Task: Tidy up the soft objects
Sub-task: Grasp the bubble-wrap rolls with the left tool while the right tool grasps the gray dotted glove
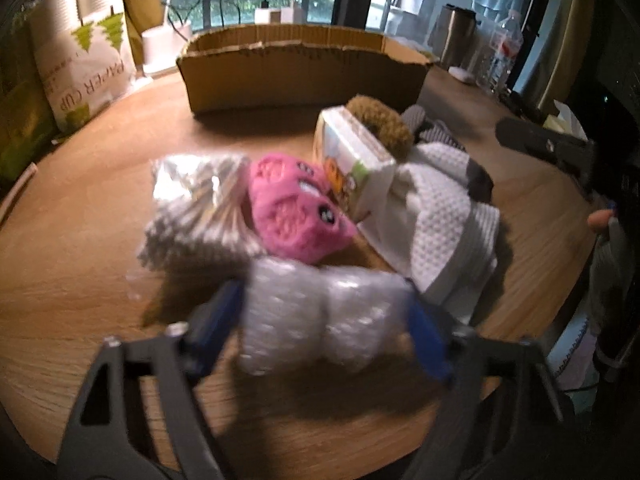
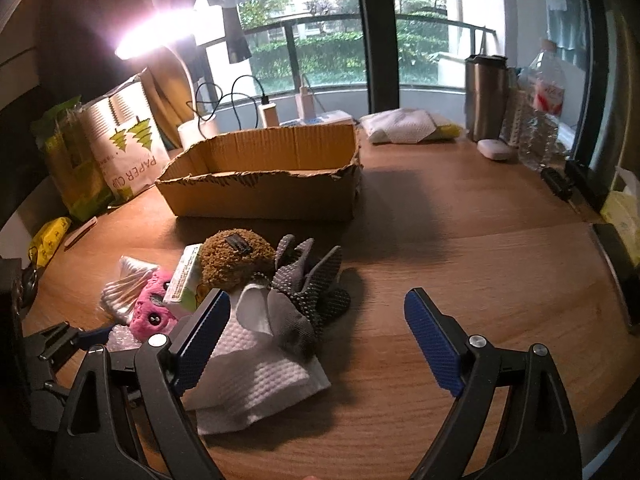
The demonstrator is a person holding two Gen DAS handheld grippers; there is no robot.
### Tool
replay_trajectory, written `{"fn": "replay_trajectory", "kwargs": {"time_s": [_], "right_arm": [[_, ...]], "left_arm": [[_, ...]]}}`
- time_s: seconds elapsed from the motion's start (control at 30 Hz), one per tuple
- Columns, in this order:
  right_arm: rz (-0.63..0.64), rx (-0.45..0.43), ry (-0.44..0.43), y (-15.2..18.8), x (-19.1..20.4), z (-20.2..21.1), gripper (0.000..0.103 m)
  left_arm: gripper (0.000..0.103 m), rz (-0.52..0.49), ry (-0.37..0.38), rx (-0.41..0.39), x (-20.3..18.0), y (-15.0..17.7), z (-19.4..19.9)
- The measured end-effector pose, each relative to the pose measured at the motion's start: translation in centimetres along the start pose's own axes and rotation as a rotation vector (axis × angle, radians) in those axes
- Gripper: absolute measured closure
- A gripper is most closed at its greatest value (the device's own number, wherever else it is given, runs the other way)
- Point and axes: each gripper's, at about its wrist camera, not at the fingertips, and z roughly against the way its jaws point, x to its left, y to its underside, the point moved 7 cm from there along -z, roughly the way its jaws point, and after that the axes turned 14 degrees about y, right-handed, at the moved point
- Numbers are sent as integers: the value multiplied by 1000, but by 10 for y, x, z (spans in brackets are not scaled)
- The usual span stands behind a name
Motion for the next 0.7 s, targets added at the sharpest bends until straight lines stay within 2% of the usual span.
{"fn": "replay_trajectory", "kwargs": {"time_s": [0.1, 0.23, 0.3, 0.5, 0.63, 0.67, 0.7], "right_arm": [[8, 10, -10, -2, 4, -7, 14], [15, 48, -12, -1, 8, -23, 28], [20, 59, -17, -1, 10, -30, 31], [25, 87, -33, -1, 17, -46, 34], [29, 130, -36, 3, 20, -57, 49], [30, 137, -36, 4, 21, -59, 50], [31, 142, -39, 6, 22, -60, 56]], "left_arm": [[37, 3, 12, -2, 2, 0, 0], [41, -9, 31, -26, 1, -3, 10], [41, -26, 38, -56, -2, -10, 19], [41, -55, 39, -138, -4, -26, 41], [41, -51, 30, -161, 1, -33, 46], [41, -50, 27, -168, 1, -34, 47], [41, -50, 25, -173, 2, -35, 48]]}}
